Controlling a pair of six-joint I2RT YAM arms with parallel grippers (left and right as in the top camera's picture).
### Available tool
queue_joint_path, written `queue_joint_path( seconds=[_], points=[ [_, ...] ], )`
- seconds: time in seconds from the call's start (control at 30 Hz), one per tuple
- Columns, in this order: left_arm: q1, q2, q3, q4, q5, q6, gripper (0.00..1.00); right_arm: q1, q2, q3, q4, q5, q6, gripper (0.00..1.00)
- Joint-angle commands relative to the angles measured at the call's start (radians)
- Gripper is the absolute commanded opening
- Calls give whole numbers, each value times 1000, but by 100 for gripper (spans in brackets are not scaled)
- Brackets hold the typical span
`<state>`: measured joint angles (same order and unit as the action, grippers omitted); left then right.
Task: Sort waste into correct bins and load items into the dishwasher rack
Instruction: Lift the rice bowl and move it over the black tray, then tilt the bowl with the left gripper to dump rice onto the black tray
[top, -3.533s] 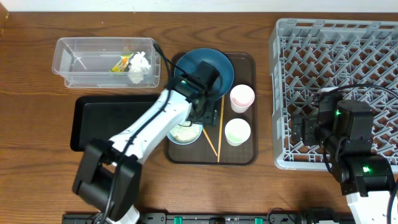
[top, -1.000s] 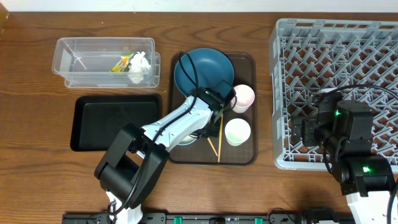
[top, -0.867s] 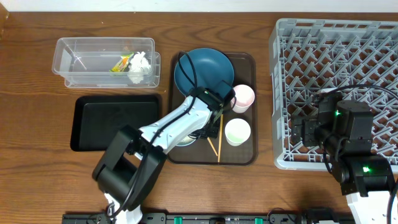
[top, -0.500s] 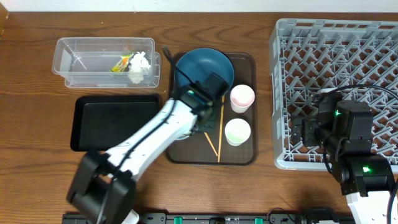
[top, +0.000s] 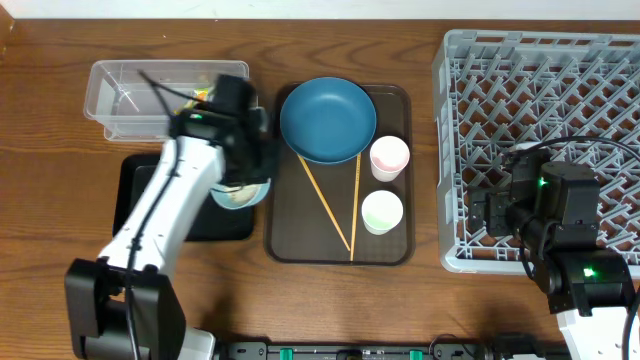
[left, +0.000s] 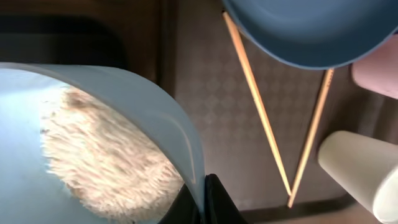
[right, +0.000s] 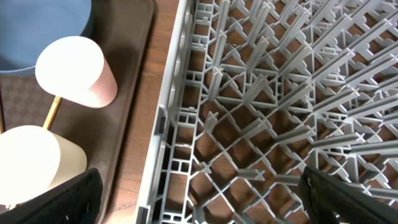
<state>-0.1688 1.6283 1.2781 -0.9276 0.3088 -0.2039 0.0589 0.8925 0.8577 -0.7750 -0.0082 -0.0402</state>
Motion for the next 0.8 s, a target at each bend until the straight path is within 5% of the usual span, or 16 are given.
queue_joint_path(
  seconds=[0.0, 0.4, 0.77],
  points=[
    [111, -18, -45, -6, 219, 131, 6, -19, -4, 21, -4, -7, 2, 99],
    [544, 27, -167, 25, 822, 360, 6, -19, -4, 21, -7, -7, 2, 99],
    [743, 53, -172, 24, 1115, 372, 6, -19, -4, 21, -7, -7, 2, 99]
  ],
)
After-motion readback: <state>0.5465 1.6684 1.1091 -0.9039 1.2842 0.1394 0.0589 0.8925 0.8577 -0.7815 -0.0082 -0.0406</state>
